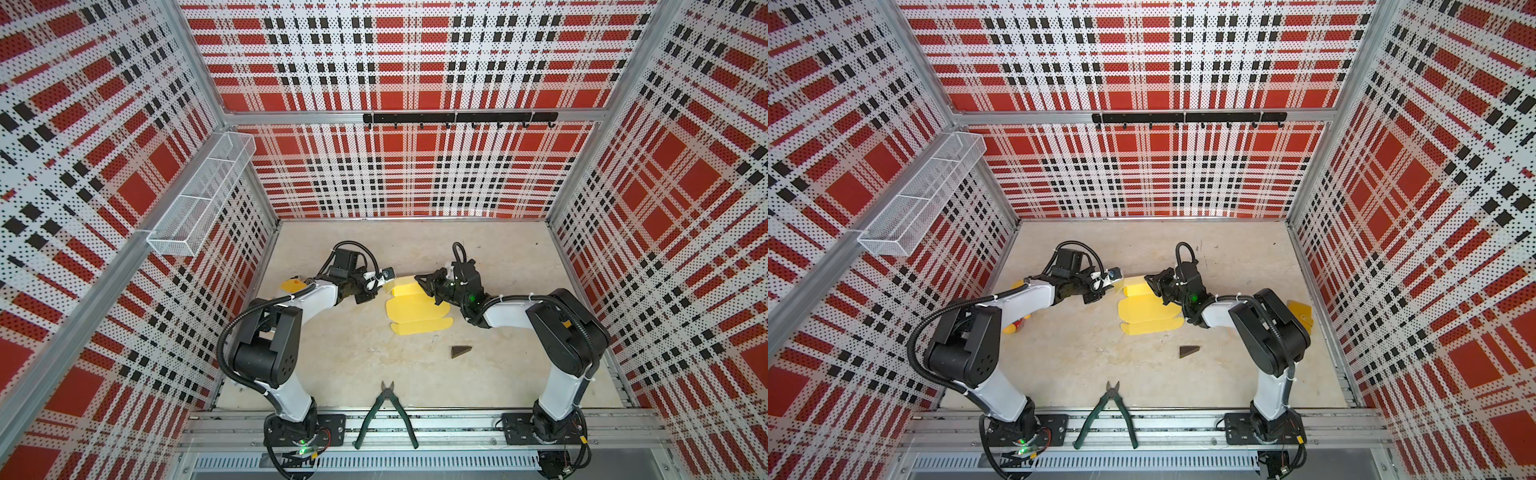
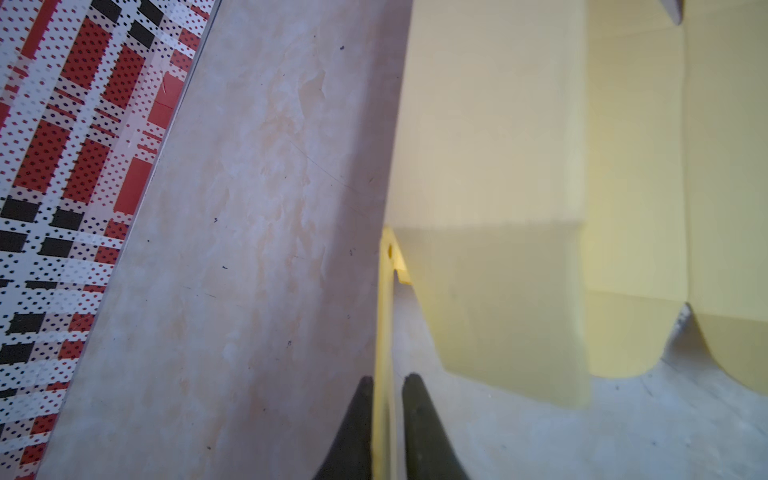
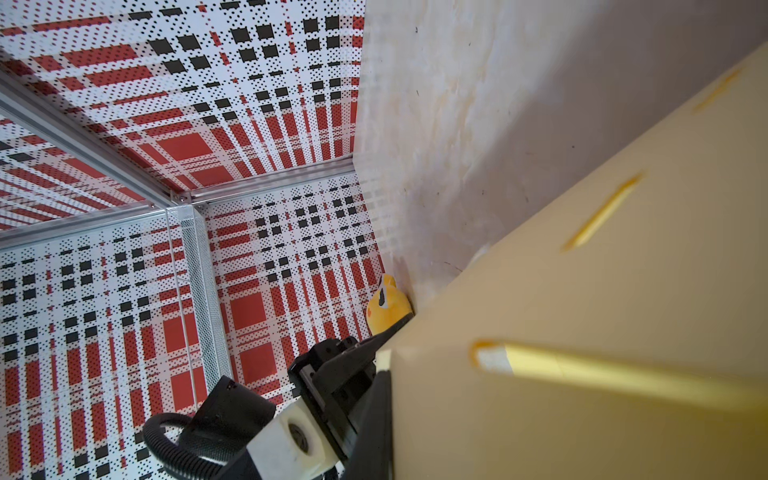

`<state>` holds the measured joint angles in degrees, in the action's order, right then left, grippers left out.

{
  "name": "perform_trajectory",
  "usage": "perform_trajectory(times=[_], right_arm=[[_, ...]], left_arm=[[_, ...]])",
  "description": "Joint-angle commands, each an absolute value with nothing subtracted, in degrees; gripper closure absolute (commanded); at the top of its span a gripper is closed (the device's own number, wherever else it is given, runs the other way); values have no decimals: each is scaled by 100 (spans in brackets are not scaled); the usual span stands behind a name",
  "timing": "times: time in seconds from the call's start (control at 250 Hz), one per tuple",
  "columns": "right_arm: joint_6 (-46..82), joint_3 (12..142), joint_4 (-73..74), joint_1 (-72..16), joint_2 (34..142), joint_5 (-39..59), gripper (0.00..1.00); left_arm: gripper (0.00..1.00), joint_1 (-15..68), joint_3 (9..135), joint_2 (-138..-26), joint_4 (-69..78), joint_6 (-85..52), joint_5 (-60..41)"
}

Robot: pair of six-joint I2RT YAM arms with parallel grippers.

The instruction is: Fold the paper box

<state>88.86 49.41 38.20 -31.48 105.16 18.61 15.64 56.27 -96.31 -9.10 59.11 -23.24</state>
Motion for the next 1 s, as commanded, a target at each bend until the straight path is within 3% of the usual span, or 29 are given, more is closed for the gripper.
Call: perform_trajectory(times=[0.0,0.192,0.396,0.6,0.828,0.996], right_arm=[[8285,5113,4121,-2967,10677,2209,100],[7622,5438,3795,-2650,10709,2938,100],[7570,5566,3246,-2317,10594,3792,100],[7432,5611,2752,-2034,10336,4627,100],[6365,6222,765,-1960,10335,4870,100],[6340,6549,394,-1960,10629,4918,100]], left_arm=[[72,1584,5873,-9321,-1610,5994,-2826],[54,1361,6765,-8992,-4092,6668,-4102],[51,846,7748,-9170,-5245,7257,-4560],[48,707,8766,-10115,-6406,8694,-4222],[47,926,9222,-10872,-6696,9541,-4042],[46,1256,9086,-11180,-6172,9690,-3877]])
